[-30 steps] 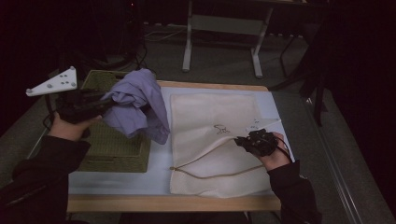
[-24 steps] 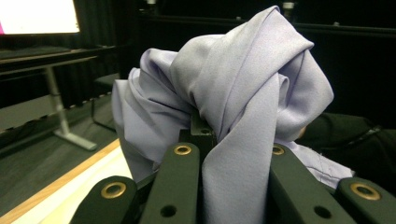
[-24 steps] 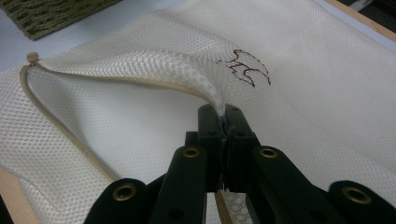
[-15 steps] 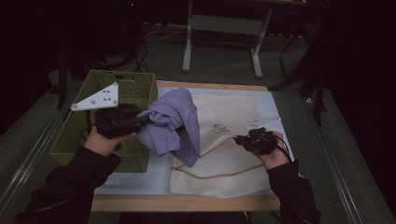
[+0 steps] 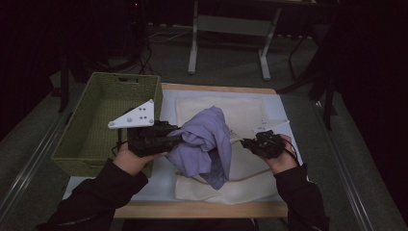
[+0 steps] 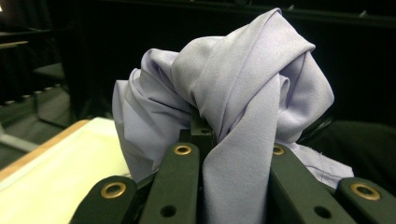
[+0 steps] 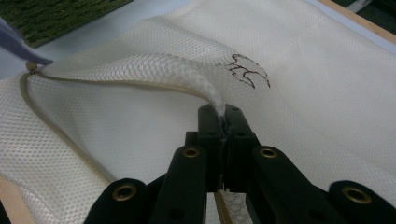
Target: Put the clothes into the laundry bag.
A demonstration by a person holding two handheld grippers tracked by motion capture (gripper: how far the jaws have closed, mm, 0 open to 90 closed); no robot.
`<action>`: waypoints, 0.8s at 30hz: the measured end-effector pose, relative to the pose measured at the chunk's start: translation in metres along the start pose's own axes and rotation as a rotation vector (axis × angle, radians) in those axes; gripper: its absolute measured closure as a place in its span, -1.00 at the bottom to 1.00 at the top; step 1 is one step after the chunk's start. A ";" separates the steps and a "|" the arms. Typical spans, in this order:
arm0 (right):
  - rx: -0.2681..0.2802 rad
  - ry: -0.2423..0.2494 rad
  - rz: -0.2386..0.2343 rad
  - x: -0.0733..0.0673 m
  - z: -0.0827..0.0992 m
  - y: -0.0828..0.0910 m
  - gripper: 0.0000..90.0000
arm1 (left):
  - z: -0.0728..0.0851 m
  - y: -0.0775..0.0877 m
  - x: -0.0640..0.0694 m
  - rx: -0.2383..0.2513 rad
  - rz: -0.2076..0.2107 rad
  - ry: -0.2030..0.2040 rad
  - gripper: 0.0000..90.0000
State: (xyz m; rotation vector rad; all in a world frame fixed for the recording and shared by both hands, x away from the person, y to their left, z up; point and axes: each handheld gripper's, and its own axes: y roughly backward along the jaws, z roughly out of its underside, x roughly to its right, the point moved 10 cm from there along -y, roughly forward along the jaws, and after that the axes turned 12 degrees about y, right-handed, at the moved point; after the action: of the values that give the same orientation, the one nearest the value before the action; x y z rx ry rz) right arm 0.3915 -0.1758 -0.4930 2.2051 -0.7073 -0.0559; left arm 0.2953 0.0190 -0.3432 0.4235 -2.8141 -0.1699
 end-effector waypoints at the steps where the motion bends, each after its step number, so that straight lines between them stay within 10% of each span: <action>1: -0.002 -0.002 -0.001 0.000 0.000 0.000 0.94 | 0.001 -0.004 0.003 -0.009 0.018 0.006 0.87; 11: 0.003 -0.003 0.003 0.000 0.000 0.001 0.94 | 0.033 -0.053 0.019 -0.108 0.090 0.014 0.86; 24: 0.028 -0.022 -0.002 0.000 -0.002 0.004 0.94 | 0.098 -0.098 -0.008 -0.298 -0.068 0.029 0.86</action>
State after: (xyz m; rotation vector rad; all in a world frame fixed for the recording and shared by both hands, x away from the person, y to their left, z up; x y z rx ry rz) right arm 0.3900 -0.1767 -0.4885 2.2348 -0.7222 -0.0711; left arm 0.2999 -0.0645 -0.4545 0.4468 -2.6873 -0.5826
